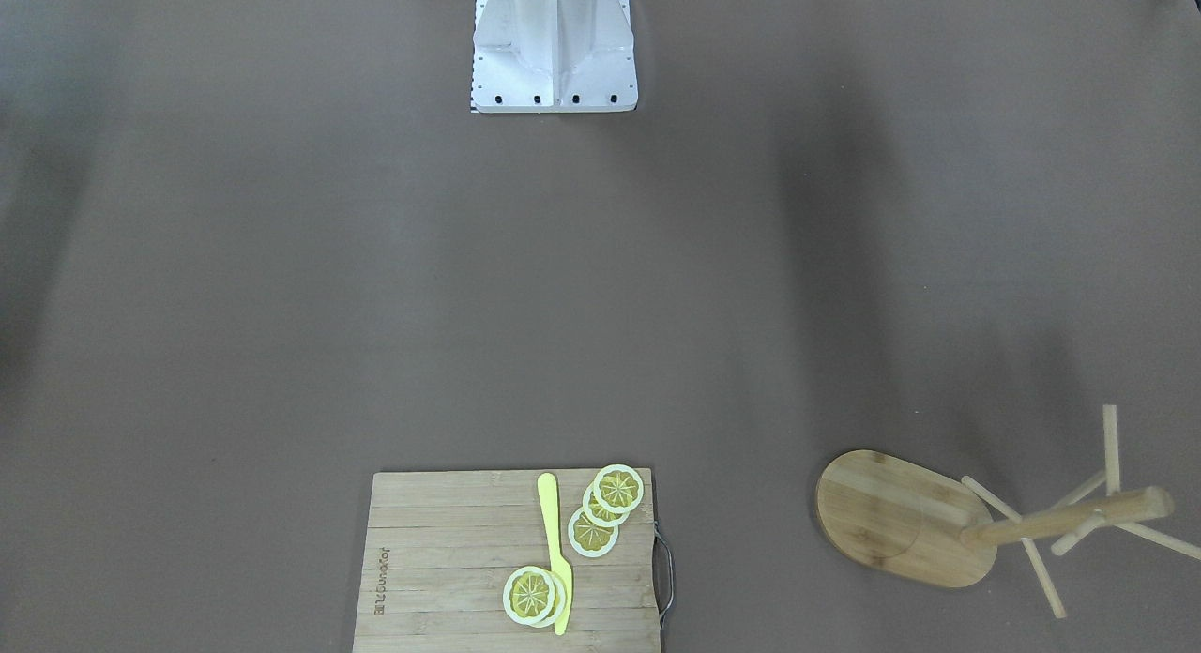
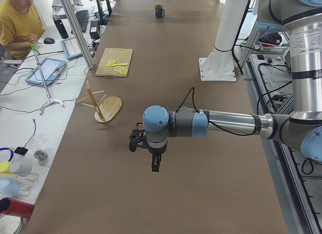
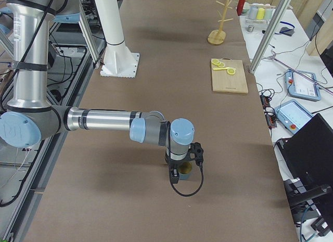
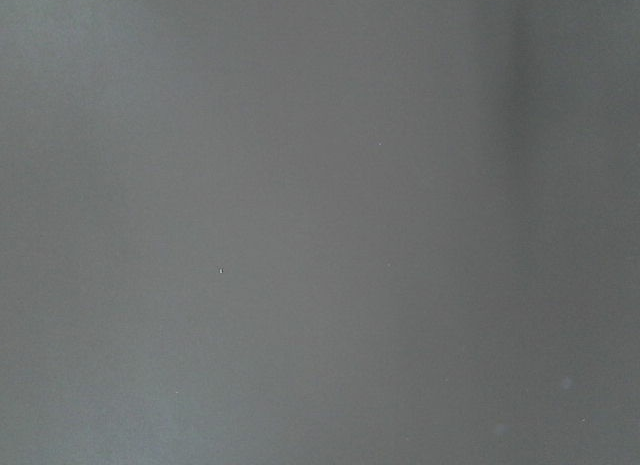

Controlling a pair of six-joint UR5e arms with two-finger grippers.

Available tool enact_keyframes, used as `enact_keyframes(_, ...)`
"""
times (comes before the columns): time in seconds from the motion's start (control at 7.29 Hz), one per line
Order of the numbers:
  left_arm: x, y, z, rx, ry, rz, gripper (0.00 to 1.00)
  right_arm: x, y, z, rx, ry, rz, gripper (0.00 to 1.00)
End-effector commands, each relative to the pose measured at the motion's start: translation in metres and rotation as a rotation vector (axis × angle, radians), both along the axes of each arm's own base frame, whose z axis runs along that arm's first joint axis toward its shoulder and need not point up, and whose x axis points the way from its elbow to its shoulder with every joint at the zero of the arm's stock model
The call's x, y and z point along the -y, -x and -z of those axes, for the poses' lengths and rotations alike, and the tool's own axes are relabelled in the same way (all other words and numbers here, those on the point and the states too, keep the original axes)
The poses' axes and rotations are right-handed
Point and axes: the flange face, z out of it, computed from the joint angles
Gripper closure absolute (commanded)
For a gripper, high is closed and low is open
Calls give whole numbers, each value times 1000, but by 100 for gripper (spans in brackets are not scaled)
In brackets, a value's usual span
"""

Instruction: Hang cup on storage rack

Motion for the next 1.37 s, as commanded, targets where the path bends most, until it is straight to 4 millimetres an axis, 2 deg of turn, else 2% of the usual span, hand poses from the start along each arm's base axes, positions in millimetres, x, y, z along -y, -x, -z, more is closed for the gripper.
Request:
enact_keyframes(0.0,-1,0,-2,5,2,-1,2,2,3,1,9,-18,3,0)
enact_keyframes(0.27,0,-1,-2,5,2,-4,2,2,7,1,57,-8,-7,0)
enact_keyframes(0.55,0,-1,13,-1,-27,2,2,6,6,3,54,-17,-5,0)
enact_keyframes(0.69,7,-1,23,-2,-55,7,2,8,8,5,67,-21,-2,0)
enact_keyframes(0.82,4,-1,26,-2,-60,8,2,9,13,5,73,-19,7,0)
enact_keyframes(1.1,3,-4,27,-33,-56,9,2,6,13,4,89,-11,-1,0)
enact_keyframes(1.23,3,-5,28,-48,-58,8,2,-2,16,-4,133,10,-5,0)
